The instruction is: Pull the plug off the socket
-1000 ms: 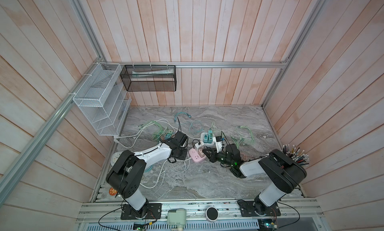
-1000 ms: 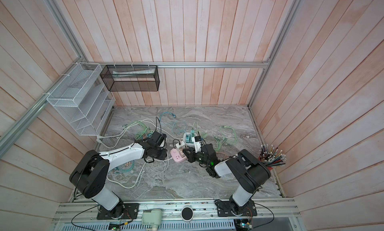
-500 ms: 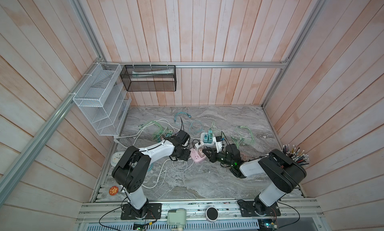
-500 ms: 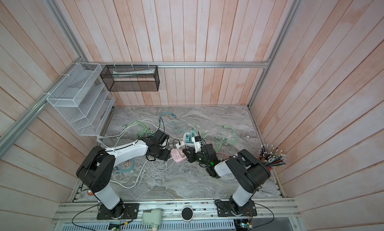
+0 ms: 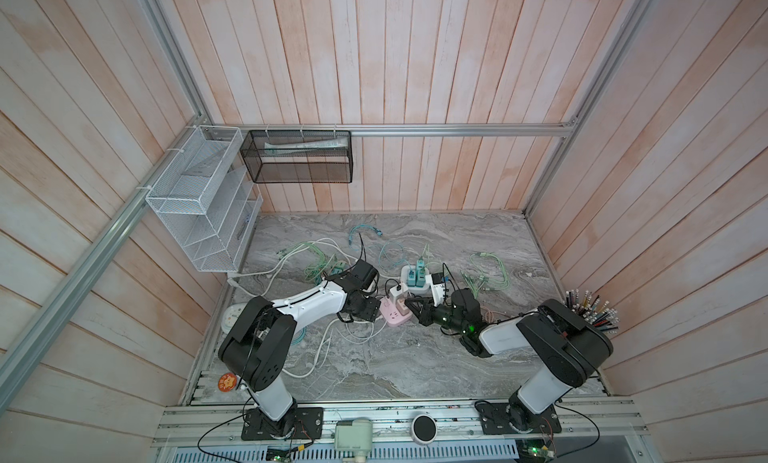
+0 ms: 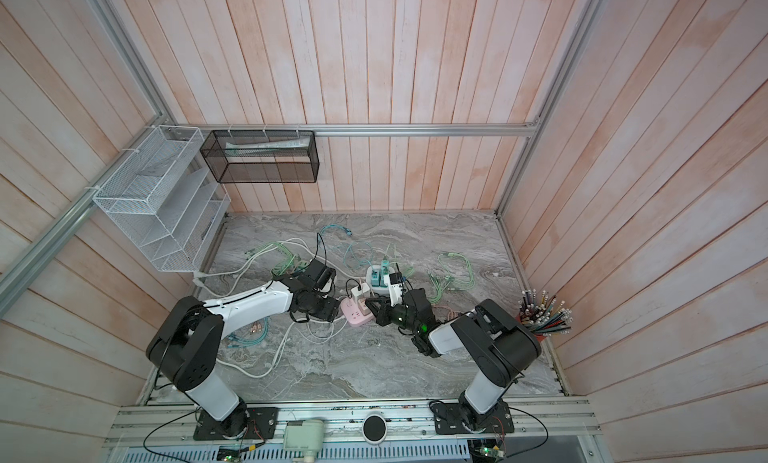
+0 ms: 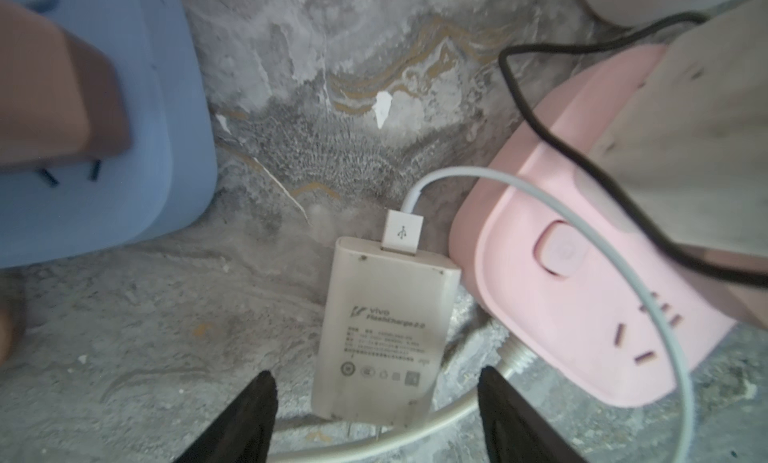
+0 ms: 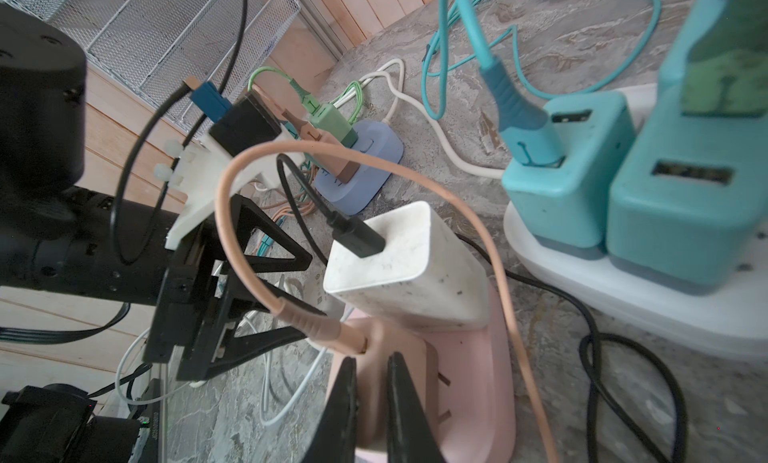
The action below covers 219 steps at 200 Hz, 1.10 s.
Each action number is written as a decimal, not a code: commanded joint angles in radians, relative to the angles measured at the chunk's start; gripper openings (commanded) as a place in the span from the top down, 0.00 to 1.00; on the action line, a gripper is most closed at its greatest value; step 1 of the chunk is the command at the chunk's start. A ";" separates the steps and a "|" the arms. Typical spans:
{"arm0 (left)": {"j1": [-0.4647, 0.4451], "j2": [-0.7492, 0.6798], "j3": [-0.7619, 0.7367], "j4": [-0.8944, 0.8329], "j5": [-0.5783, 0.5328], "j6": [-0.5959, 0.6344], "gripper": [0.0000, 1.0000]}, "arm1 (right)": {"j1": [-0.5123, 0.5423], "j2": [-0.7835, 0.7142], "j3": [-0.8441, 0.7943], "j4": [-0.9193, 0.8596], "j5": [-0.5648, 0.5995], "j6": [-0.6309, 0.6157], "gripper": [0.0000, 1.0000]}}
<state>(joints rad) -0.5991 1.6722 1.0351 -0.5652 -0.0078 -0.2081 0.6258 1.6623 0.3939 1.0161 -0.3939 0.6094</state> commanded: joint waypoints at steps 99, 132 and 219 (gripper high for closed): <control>-0.041 -0.155 -0.069 0.112 -0.088 -0.049 0.17 | 0.002 -0.105 -0.056 -0.365 0.047 -0.100 0.76; -0.081 -0.105 -0.050 0.146 -0.060 -0.034 0.17 | 0.002 -0.146 -0.040 -0.408 0.062 -0.109 0.76; -0.128 0.001 -0.024 0.175 0.003 -0.030 0.24 | 0.029 -0.307 -0.022 -0.562 0.158 -0.160 0.72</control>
<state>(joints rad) -0.7242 1.6627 0.9894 -0.4191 -0.0261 -0.2394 0.6392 1.3960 0.3794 0.6193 -0.3058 0.4950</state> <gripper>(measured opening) 0.763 0.268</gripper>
